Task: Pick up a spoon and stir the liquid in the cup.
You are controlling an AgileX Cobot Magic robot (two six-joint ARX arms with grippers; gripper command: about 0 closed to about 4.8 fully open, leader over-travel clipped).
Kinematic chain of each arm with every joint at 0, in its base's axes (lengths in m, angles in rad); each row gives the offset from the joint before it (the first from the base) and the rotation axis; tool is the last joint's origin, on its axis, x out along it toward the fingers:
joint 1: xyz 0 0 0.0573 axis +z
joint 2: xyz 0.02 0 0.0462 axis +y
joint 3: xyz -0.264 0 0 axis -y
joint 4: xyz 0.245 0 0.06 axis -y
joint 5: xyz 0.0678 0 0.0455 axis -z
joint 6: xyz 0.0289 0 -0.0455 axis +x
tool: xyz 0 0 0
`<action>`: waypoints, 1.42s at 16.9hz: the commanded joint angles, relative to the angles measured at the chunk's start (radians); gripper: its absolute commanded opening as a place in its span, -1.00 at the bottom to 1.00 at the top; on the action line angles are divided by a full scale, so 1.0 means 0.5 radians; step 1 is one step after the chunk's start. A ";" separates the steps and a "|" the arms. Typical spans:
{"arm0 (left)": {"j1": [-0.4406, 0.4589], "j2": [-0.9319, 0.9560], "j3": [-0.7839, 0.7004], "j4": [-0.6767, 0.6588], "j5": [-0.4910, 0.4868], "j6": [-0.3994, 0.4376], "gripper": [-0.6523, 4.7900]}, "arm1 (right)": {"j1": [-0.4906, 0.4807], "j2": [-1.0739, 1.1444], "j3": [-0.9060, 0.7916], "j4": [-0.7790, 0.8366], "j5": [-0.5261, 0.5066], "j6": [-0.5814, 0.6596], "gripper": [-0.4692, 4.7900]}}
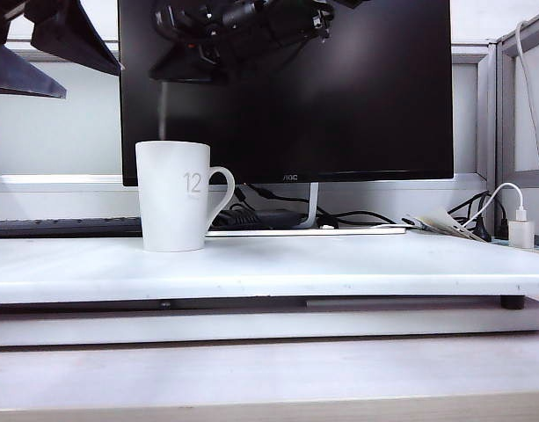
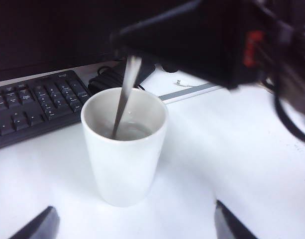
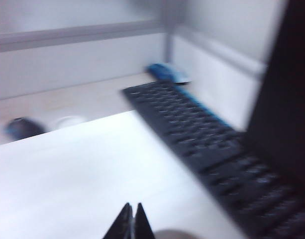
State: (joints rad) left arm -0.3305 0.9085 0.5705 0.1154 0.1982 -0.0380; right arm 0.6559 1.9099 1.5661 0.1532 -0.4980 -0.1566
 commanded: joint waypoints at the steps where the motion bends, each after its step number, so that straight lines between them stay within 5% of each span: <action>1: 0.003 -0.005 0.008 0.023 0.011 0.008 0.75 | -0.001 -0.014 0.010 -0.231 -0.056 -0.011 -0.84; 7: 0.003 -0.005 0.008 0.005 0.011 0.008 0.75 | -0.011 -0.013 0.009 -0.269 0.343 -0.044 -0.84; 13: 0.003 -0.005 0.008 -0.021 -0.001 0.008 0.75 | -0.011 -0.013 0.009 -0.182 -0.058 -0.044 -0.84; 18: 0.003 -0.005 0.008 -0.021 0.000 0.008 0.75 | -0.024 -0.013 0.008 -0.443 0.127 -0.066 -0.84; 21: 0.003 -0.005 0.008 -0.024 0.000 0.008 0.75 | -0.026 -0.013 0.008 -0.222 0.304 -0.069 -0.84; 24: 0.003 -0.005 0.008 -0.025 0.001 0.008 0.75 | -0.026 -0.014 0.009 0.016 0.088 -0.058 -0.84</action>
State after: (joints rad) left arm -0.3305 0.9077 0.5705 0.0929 0.1978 -0.0376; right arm 0.6418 1.9110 1.5658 0.1078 -0.3996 -0.1848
